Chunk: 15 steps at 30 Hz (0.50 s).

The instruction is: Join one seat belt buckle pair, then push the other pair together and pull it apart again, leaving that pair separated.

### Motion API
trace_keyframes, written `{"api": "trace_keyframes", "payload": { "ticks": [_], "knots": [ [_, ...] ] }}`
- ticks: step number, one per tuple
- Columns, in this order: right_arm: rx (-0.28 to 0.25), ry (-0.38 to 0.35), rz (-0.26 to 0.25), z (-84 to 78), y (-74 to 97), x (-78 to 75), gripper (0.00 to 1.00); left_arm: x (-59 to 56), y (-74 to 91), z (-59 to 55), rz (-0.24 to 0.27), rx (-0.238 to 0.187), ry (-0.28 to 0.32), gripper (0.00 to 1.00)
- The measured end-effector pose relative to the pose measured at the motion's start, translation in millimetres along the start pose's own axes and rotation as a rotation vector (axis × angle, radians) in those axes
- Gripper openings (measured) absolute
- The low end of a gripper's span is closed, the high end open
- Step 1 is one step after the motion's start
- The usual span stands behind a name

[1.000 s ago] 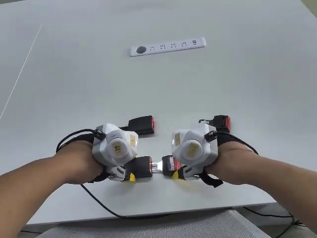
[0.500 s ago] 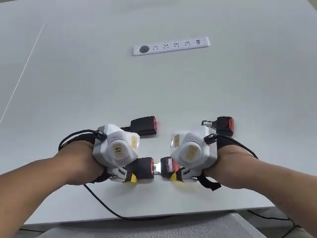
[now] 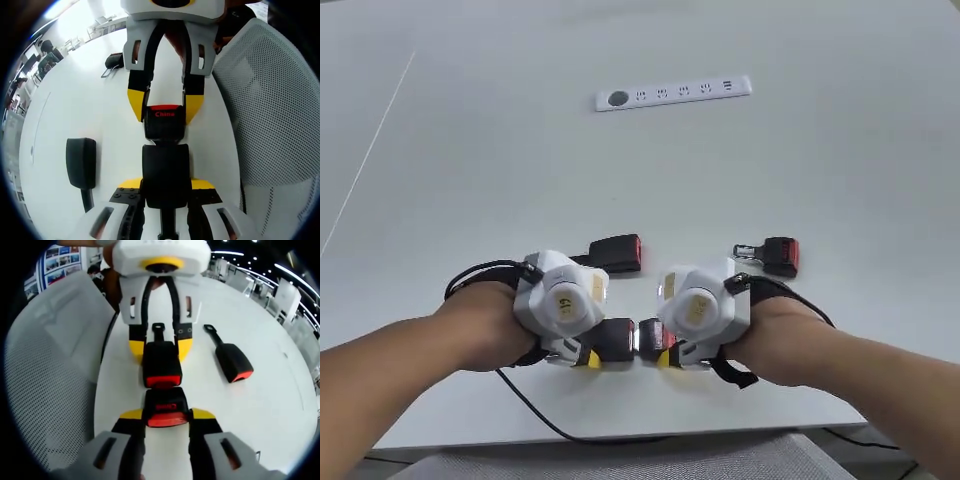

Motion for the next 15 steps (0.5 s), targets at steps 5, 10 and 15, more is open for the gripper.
{"api": "trace_keyframes", "payload": {
  "ticks": [5,10,15],
  "knots": [
    [0.002,-0.004,0.0,-5.4,-2.1,-0.5,0.31,0.0,-0.3,-0.2,0.001,0.0,-0.001,0.32],
    [-0.005,0.003,0.016,-10.4,-0.1,-0.8,0.31,0.3,-0.2,-1.5,-0.006,-0.011,0.01,0.32],
    [-0.014,0.001,0.032,-13.6,-0.2,0.3,0.31,0.9,0.1,-1.8,-0.016,-0.009,0.011,0.32]
  ]
}}
Point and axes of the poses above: the centre of the closed fingertips' face, and the gripper's own axes: y roughly backward along the fingers, x roughly to its left, z roughly out of its top, the point moved 5 cm from there along y, roughly backward along the fingers, and after that the axes turned 15 degrees about x, right-handed, at the moved point
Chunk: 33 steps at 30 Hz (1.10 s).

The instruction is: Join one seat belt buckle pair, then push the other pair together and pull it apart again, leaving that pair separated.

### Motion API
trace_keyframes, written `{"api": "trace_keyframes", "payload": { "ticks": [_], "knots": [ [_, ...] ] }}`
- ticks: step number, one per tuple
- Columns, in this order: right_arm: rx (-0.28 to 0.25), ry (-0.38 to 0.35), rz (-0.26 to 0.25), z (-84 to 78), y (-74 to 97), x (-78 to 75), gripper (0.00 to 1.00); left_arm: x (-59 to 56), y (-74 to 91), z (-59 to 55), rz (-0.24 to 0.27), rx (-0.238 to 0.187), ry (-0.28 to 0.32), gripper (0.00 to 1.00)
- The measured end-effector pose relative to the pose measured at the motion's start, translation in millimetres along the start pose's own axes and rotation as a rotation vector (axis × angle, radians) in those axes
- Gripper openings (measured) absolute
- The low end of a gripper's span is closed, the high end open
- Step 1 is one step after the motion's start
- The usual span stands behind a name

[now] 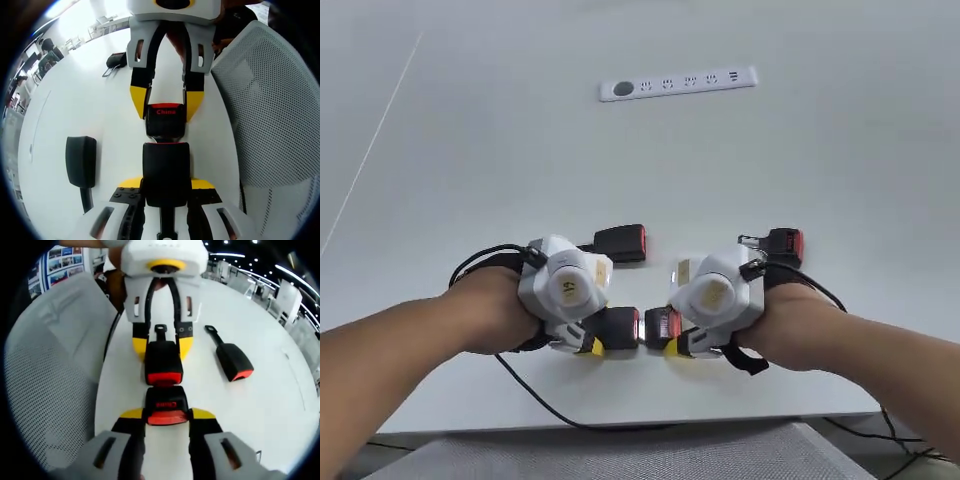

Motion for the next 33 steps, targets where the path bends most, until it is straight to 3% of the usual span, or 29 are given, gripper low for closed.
{"api": "trace_keyframes", "payload": {
  "ticks": [9,33],
  "knots": [
    [-0.009,-0.002,0.016,-0.2,-0.3,-1.0,0.32,-0.2,0.2,-0.6,-0.001,-0.018,0.007,0.32],
    [-0.004,0.006,0.032,0.0,0.2,-1.8,0.32,0.4,0.7,1.0,0.0,-0.001,0.002,0.33]
  ]
}}
Point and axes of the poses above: the centre of the closed fingertips' face, and the gripper's own axes: y roughly backward along the fingers, x roughly to its left, z roughly out of its top, the point moved 5 cm from there along y, roughly backward along the fingers, and after that the axes turned 15 degrees about x, right-handed, at the moved point
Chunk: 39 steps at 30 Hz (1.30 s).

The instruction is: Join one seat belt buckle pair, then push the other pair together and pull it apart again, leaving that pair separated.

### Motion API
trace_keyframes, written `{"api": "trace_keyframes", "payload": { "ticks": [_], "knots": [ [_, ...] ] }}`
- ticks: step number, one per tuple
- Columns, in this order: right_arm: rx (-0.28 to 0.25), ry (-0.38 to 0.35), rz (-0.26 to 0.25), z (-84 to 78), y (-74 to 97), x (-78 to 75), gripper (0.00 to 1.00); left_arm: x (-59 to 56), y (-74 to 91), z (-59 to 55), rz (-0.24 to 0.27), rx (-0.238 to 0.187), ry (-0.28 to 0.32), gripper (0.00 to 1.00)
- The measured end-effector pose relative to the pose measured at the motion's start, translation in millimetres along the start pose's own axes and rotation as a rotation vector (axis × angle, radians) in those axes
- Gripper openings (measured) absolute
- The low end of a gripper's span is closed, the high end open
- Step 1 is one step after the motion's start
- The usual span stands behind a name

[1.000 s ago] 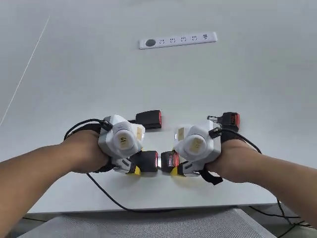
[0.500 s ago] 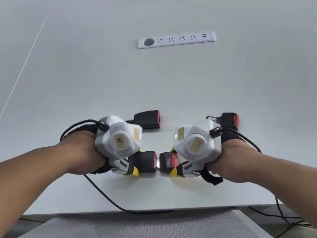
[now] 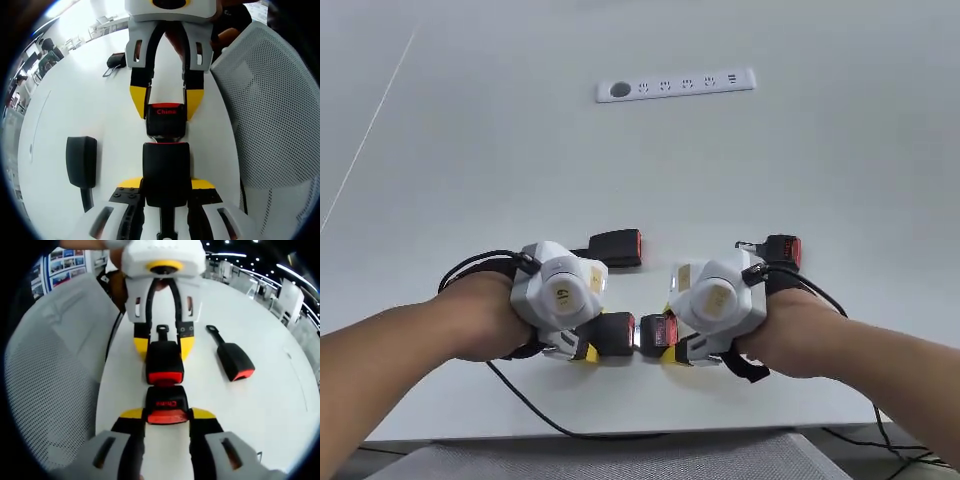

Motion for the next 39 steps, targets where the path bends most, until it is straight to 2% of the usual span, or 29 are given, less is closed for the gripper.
{"api": "trace_keyframes", "payload": {
  "ticks": [10,17,22,24,28,33,35,39],
  "knots": [
    [0.006,0.006,0.005,0.2,0.1,-1.2,0.33,-0.2,0.1,2.2,0.007,0.035,0.006,0.34],
    [0.0,0.012,0.015,1.2,0.9,0.5,0.34,0.0,-0.1,0.3,0.009,0.009,0.0,0.35],
    [-0.025,0.004,-0.001,9.6,6.2,1.1,0.37,0.7,0.6,-1.5,0.023,-0.002,0.033,0.36],
    [-0.022,0.018,-0.002,11.7,7.3,3.1,0.37,0.0,4.9,-1.8,0.04,-0.009,0.028,0.36],
    [-0.024,0.028,-0.01,14.1,13.1,3.5,0.36,-0.8,21.4,0.8,0.059,-0.037,0.059,0.36],
    [-0.025,0.039,-0.027,17.0,23.9,-0.3,0.36,-0.9,40.8,8.0,0.093,-0.082,0.085,0.38],
    [-0.026,0.048,-0.037,18.0,28.7,-3.4,0.36,1.2,42.9,8.5,0.106,-0.086,0.084,0.39],
    [-0.02,0.053,-0.053,16.2,37.3,-12.1,0.36,15.6,46.3,8.6,0.141,-0.103,0.099,0.38]
  ]
}}
Point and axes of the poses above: the centre of the closed fingertips' face, and the gripper's own axes: y roughly backward along the fingers, x roughly to its left, z roughly out of its top, the point moved 5 cm from there along y, roughly backward along the fingers, and after that the axes turned 15 degrees about x, right-handed, at the moved point
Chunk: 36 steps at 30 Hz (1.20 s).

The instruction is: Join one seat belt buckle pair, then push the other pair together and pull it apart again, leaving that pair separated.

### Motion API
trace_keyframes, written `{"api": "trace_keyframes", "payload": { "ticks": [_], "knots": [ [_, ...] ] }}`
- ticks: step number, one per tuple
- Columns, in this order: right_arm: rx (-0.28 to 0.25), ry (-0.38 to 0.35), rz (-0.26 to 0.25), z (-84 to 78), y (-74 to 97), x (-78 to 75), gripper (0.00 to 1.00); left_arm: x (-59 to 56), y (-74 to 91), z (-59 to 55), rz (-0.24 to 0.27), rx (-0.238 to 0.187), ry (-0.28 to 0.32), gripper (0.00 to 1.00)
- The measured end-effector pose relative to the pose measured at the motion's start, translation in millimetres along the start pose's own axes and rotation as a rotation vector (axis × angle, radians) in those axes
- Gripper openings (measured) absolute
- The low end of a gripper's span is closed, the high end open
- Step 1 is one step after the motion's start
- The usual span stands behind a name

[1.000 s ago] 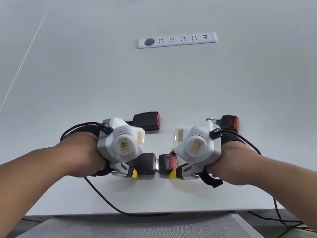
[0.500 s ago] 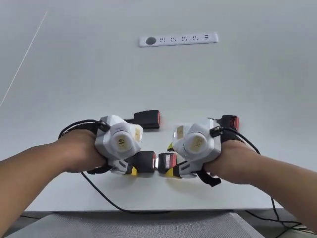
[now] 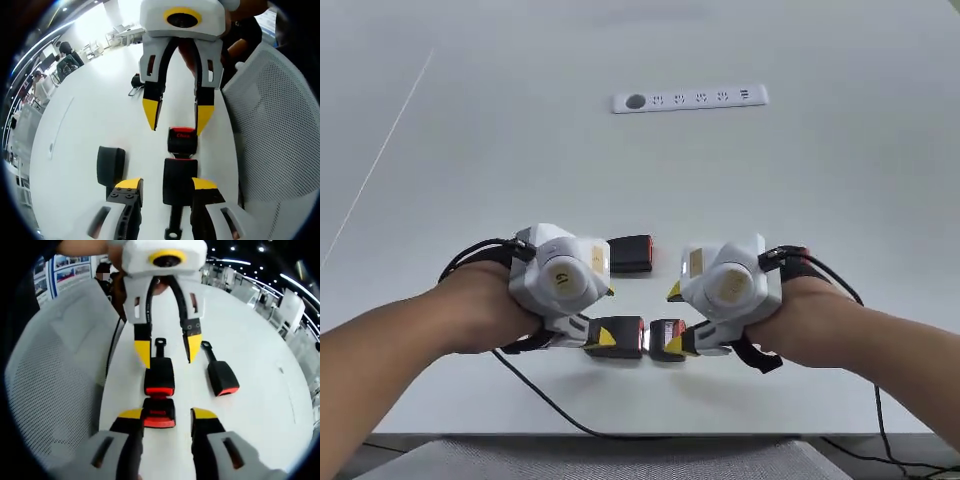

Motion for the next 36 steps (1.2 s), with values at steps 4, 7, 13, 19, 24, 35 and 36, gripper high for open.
{"api": "trace_keyframes", "payload": {
  "ticks": [4,7,13,19,24,35,36],
  "knots": [
    [0.045,0.031,-0.028,-14.3,6.2,-12.0,0.35,19.7,6.6,6.2,0.036,-0.022,0.003,0.38],
    [0.06,0.027,-0.04,-25.2,10.7,-22.4,0.35,33.5,10.2,12.7,0.058,-0.026,-0.009,0.4],
    [0.079,0.001,-0.068,-45.3,20.3,-43.0,0.35,56.5,7.3,23.9,0.065,-0.035,-0.006,0.4],
    [0.12,-0.036,-0.092,-73.6,28.8,-62.6,0.35,77.2,-2.4,32.8,0.065,-0.038,0.003,0.41],
    [0.146,-0.064,-0.096,-94.8,32.9,-72.8,0.36,85.6,-11.4,30.7,0.051,-0.019,0.003,0.42],
    [0.183,-0.113,-0.112,-132.6,39.7,-91.1,0.36,91.4,-30.9,14.5,0.01,0.021,-0.002,0.44],
    [0.188,-0.116,-0.112,-136.0,39.8,-92.5,0.36,91.4,-32.4,13.6,0.007,0.024,-0.005,0.44]
  ]
}}
Point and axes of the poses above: the centre of the closed fingertips' face, and the gripper's own axes: y roughly backward along the fingers, x roughly to its left, z roughly out of its top, the point moved 5 cm from there along y, roughly backward along the fingers, and after that the axes turned 15 degrees about x, right-handed, at the moved point
